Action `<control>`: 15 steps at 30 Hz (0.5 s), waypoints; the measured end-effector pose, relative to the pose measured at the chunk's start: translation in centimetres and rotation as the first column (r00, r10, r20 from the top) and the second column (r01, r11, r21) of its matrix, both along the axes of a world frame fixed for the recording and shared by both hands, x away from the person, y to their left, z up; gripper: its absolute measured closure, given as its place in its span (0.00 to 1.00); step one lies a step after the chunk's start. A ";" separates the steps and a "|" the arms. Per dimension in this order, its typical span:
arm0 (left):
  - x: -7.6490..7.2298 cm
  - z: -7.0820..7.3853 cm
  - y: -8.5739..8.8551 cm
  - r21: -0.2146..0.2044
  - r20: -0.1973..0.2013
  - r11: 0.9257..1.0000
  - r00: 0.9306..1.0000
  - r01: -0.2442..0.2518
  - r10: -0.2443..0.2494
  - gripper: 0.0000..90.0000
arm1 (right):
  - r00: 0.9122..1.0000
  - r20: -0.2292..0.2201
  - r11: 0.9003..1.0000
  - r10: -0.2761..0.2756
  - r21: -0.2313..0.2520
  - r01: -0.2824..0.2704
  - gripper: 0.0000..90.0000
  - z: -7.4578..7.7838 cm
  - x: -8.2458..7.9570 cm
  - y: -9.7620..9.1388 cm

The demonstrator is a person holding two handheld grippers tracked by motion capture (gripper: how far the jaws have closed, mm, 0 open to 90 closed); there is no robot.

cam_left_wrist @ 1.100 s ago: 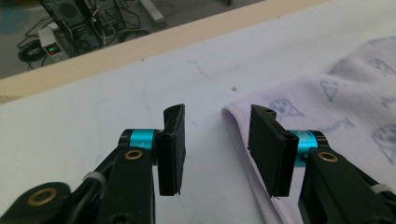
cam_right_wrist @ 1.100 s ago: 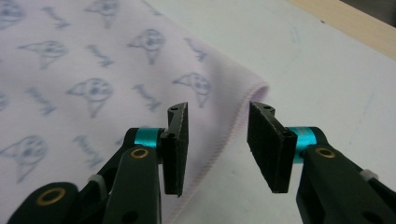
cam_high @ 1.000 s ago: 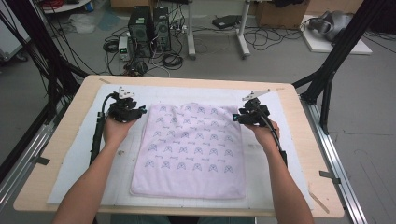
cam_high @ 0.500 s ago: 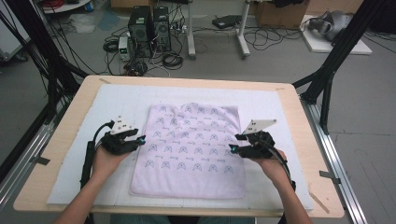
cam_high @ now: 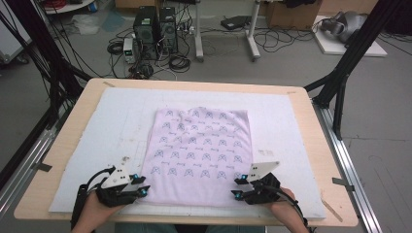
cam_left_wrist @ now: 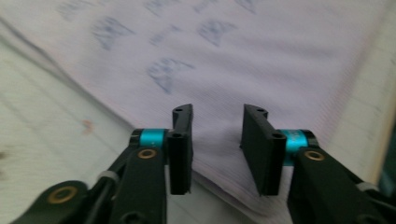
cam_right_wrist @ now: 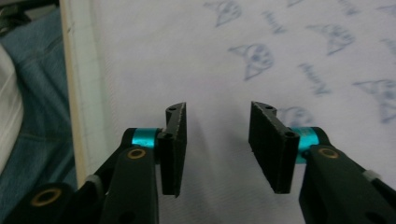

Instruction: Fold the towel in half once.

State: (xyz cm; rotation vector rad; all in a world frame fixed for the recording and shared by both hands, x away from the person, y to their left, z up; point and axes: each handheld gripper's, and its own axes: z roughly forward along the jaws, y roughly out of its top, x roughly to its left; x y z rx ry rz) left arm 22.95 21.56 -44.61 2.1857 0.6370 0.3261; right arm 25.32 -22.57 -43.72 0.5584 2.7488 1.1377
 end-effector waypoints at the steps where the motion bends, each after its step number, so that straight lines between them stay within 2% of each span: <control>1: 0.0 0.0 0.1 -0.006 -0.002 1.000 1.000 0.004 -0.004 0.76 | 1.000 0.003 1.000 0.006 -0.009 -0.006 0.68 -0.2 -0.2 0.1; 3: 0.1 0.1 0.3 -0.001 -0.011 1.000 1.000 0.020 -0.020 0.89 | 1.000 -0.006 1.000 0.004 0.013 -0.004 0.77 -0.3 -0.2 -0.1; 4: 0.0 0.2 0.3 0.002 -0.009 1.000 1.000 0.021 -0.021 0.92 | 1.000 -0.009 1.000 0.006 0.011 -0.006 0.80 -0.3 -0.3 -0.1; 6: -0.3 0.2 0.3 0.012 0.003 1.000 1.000 0.023 -0.023 0.94 | 1.000 -0.003 1.000 0.018 0.009 -0.018 0.84 -0.3 -0.5 -0.2; 8: -0.5 0.2 0.6 0.004 -0.001 1.000 1.000 0.020 -0.020 0.93 | 1.000 0.001 1.000 0.028 0.006 -0.028 0.86 -0.3 -0.7 -0.4; 10: -0.6 0.2 0.7 -0.005 0.001 1.000 1.000 0.016 -0.016 0.90 | 1.000 -0.010 1.000 0.027 0.016 -0.026 0.81 -0.3 -0.7 -0.6; 11: -0.6 0.2 0.8 -0.002 0.006 1.000 1.000 0.013 -0.013 0.83 | 1.000 0.004 1.000 0.024 0.010 -0.024 0.74 -0.2 -0.8 -0.6; 13: -0.8 0.2 1.0 -0.008 0.009 1.000 1.000 0.010 -0.010 0.75 | 0.999 0.025 1.000 0.024 0.008 -0.024 0.70 -0.1 -0.9 -0.8; 15: -1.1 0.3 1.1 -0.016 0.005 1.000 1.000 0.024 -0.024 0.70 | 0.999 0.032 0.999 0.027 0.028 -0.028 0.67 -0.1 -1.2 -1.1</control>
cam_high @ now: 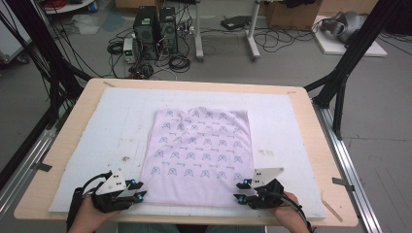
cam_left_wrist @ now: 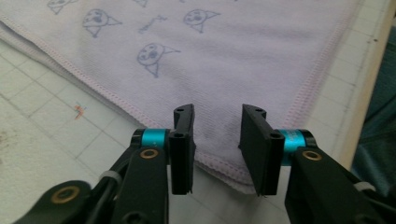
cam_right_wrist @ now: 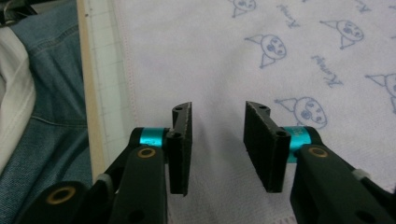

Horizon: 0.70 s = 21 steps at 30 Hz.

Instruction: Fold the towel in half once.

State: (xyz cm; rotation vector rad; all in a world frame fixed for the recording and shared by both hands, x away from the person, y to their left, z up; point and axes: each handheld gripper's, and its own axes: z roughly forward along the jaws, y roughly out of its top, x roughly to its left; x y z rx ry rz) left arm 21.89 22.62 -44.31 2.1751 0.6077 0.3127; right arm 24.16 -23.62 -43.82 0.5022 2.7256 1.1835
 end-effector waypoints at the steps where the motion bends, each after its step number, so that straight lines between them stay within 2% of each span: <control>1: -0.1 0.0 0.0 -0.003 -0.006 1.000 1.000 0.008 -0.008 0.69 | 1.000 -0.001 1.000 0.004 0.006 -0.004 0.66 0.0 -0.1 -0.1; 6: -0.1 -0.3 -0.6 -0.001 -0.039 0.999 0.998 0.048 -0.048 0.55 | 1.000 -0.024 1.000 0.012 0.024 -0.012 0.55 -0.5 -0.4 -0.4; 9: -0.2 -0.5 -0.7 -0.006 -0.026 0.999 0.998 0.048 -0.048 0.55 | 1.000 -0.006 1.000 0.015 0.017 -0.015 0.55 -0.8 -0.7 -0.3; 11: -0.3 -0.6 -0.7 -0.005 -0.002 0.999 0.999 0.045 -0.046 0.61 | 1.000 0.001 1.000 0.017 0.010 -0.017 0.60 -0.8 -0.8 -0.1; 12: -0.4 -0.7 -0.8 -0.008 0.008 0.999 0.999 0.038 -0.038 0.68 | 1.000 0.004 1.000 0.019 0.004 -0.019 0.65 -0.7 -0.8 -0.1; 15: -0.4 -0.7 -0.8 -0.017 0.013 1.000 1.000 0.026 -0.026 0.91 | 0.999 -0.005 0.999 0.043 0.003 -0.043 0.89 -0.6 -0.7 0.1; 16: -0.4 -0.7 -0.8 -0.017 0.013 0.999 1.000 0.028 -0.028 0.93 | 0.999 -0.004 0.999 0.049 0.004 -0.049 0.93 -0.6 -0.7 0.2; 21: -1.0 -0.2 -0.3 -0.024 0.020 0.999 0.999 0.030 -0.030 0.95 | 0.998 -0.022 0.998 0.059 0.035 -0.058 0.96 -0.4 -0.6 -0.2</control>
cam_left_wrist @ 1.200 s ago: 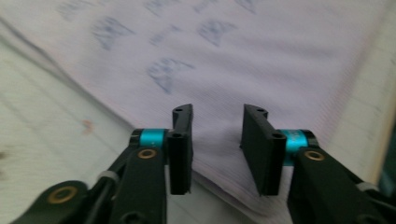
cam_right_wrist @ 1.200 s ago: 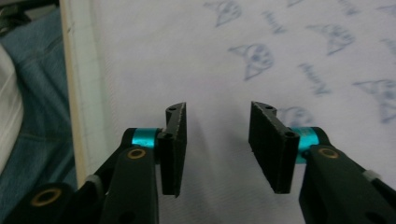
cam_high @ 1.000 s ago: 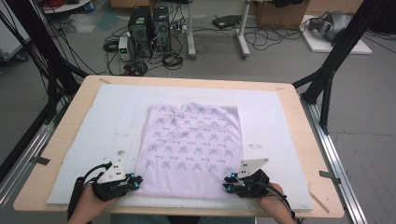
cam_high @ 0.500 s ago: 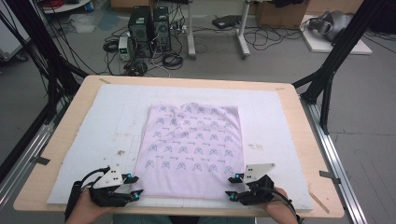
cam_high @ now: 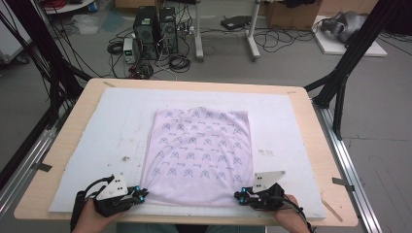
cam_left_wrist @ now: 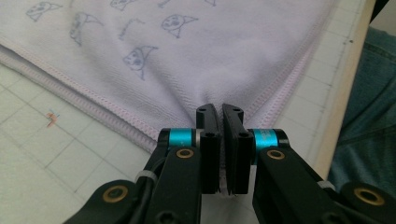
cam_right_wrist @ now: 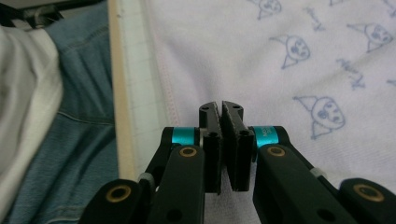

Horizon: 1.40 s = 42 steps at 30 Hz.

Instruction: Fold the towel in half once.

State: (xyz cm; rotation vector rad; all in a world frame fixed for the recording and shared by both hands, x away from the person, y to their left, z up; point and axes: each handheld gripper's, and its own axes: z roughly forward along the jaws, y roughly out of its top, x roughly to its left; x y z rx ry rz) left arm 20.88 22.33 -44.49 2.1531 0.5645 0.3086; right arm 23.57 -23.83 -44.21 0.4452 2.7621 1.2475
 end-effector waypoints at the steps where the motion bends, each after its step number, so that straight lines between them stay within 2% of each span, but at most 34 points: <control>1: -0.2 0.1 0.1 -0.008 0.003 1.000 1.000 -0.002 0.002 0.95 | 1.000 0.003 1.000 0.007 0.016 -0.008 0.96 0.2 -0.1 -0.2; 4: -0.9 0.5 0.6 -0.015 0.004 1.000 1.000 0.006 -0.006 0.95 | 1.000 -0.003 0.999 0.024 0.033 -0.024 0.96 0.7 -0.5 -0.3; 6: -1.1 0.4 0.6 -0.006 0.000 1.000 1.000 0.007 -0.007 0.95 | 0.999 -0.008 0.999 0.043 0.012 -0.043 0.95 0.8 -0.7 -0.1; 8: -0.9 0.1 0.6 0.000 -0.012 1.000 1.000 0.012 -0.012 0.94 | 0.998 -0.022 0.998 0.060 -0.005 -0.060 0.90 0.6 -0.6 0.2; 9: -0.8 0.1 0.7 -0.002 -0.019 1.000 1.000 0.014 -0.014 0.90 | 0.998 -0.035 0.999 0.054 0.008 -0.054 0.81 0.7 -0.4 0.2; 11: -0.6 0.3 0.8 -0.018 -0.022 1.000 1.000 -0.016 0.016 0.72 | 0.998 -0.048 0.999 0.035 0.037 -0.033 0.74 0.8 -0.1 0.0; 13: -0.2 0.7 1.0 -0.037 -0.021 0.999 0.999 -0.036 0.035 0.62 | 0.999 -0.031 0.999 -0.007 0.051 0.009 0.65 1.2 0.5 -0.4; 14: 0.0 0.9 1.1 -0.044 -0.016 0.998 0.999 -0.048 0.047 0.60 | 0.999 -0.040 0.998 -0.023 0.054 0.025 0.64 1.3 0.7 -0.5; 20: 2.2 1.8 1.1 -0.072 -0.016 0.992 0.994 -0.108 0.107 0.52 | 0.991 -0.022 0.990 -0.130 0.055 0.131 0.52 2.1 3.1 -1.2; 27: 5.4 2.5 0.6 -0.101 -0.023 0.980 0.985 -0.171 0.170 0.44 | 0.972 0.007 0.971 -0.236 0.034 0.236 0.40 2.7 6.3 -0.7; 30: 6.6 2.7 0.2 -0.110 -0.032 0.975 0.982 -0.191 0.189 0.41 | 0.967 0.019 0.967 -0.255 0.035 0.254 0.36 3.3 7.5 -0.5; 36: 8.4 3.5 -0.2 -0.118 -0.018 0.968 0.975 -0.223 0.223 0.40 | 0.958 0.027 0.957 -0.287 0.055 0.285 0.32 4.9 10.0 -0.7; 39: 9.1 4.2 -0.5 -0.121 -0.008 0.966 0.973 -0.229 0.230 0.40 | 0.956 0.031 0.956 -0.292 0.046 0.290 0.31 5.5 10.8 -0.7; 41: 9.5 4.5 -0.6 -0.116 0.002 0.967 0.974 -0.225 0.227 0.40 | 0.956 0.029 0.956 -0.291 0.055 0.289 0.31 5.8 11.1 -0.7; 42: 9.6 4.6 -0.7 -0.122 0.002 0.966 0.973 -0.229 0.231 0.40 | 0.957 0.036 0.957 -0.288 0.054 0.286 0.31 5.9 11.2 -0.7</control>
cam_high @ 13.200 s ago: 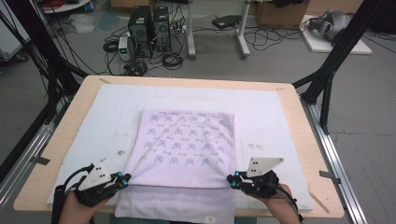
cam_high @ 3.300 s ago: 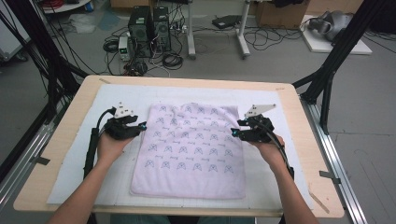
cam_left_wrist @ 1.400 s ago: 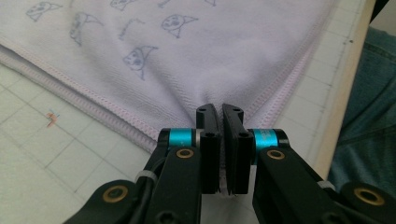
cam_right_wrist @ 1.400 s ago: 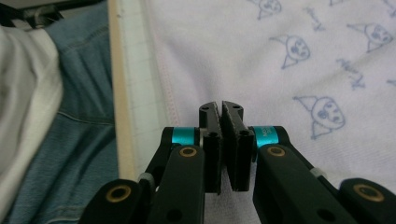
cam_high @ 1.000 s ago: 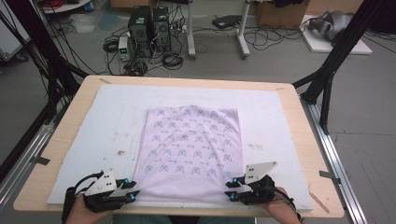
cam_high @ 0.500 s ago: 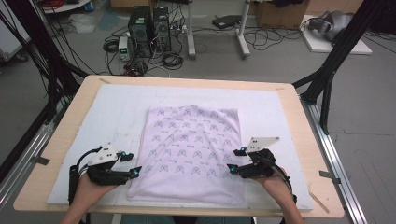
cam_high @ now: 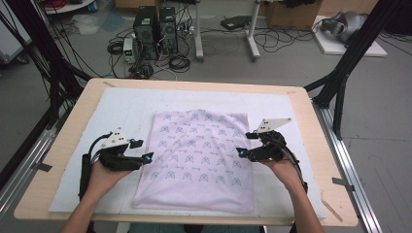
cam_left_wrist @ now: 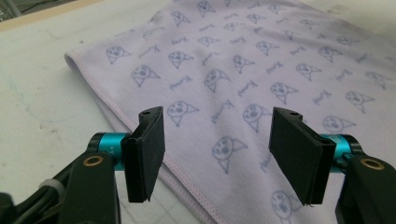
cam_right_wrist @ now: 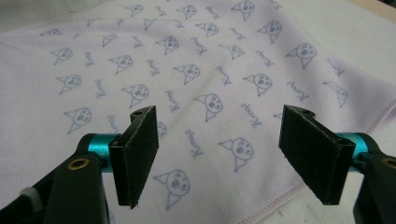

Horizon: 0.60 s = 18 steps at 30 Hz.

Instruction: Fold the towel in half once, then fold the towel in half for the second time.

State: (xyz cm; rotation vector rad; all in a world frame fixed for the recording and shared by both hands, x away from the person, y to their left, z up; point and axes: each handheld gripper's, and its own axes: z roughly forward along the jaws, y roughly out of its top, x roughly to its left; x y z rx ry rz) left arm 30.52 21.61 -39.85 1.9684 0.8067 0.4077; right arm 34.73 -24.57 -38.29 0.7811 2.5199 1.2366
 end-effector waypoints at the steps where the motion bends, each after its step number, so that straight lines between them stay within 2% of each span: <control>1: 0.1 0.1 0.0 0.003 -0.001 1.000 1.000 0.000 0.000 0.40 | 1.000 0.009 1.000 0.004 0.003 -0.004 0.31 0.1 0.1 0.0; 12: 1.3 0.6 0.0 0.014 -0.001 1.000 1.000 -0.010 0.010 0.41 | 1.000 -0.008 1.000 0.008 -0.010 -0.008 0.31 -0.1 0.8 0.1; 16: 2.3 1.1 0.2 0.004 -0.002 1.000 1.000 -0.030 0.030 0.42 | 1.000 -0.004 1.000 0.006 -0.016 -0.006 0.31 0.3 1.6 0.1; 18: 3.0 1.7 0.1 0.020 -0.002 0.999 0.999 -0.043 0.043 0.42 | 1.000 -0.007 1.000 0.000 -0.020 0.000 0.31 0.6 2.0 0.1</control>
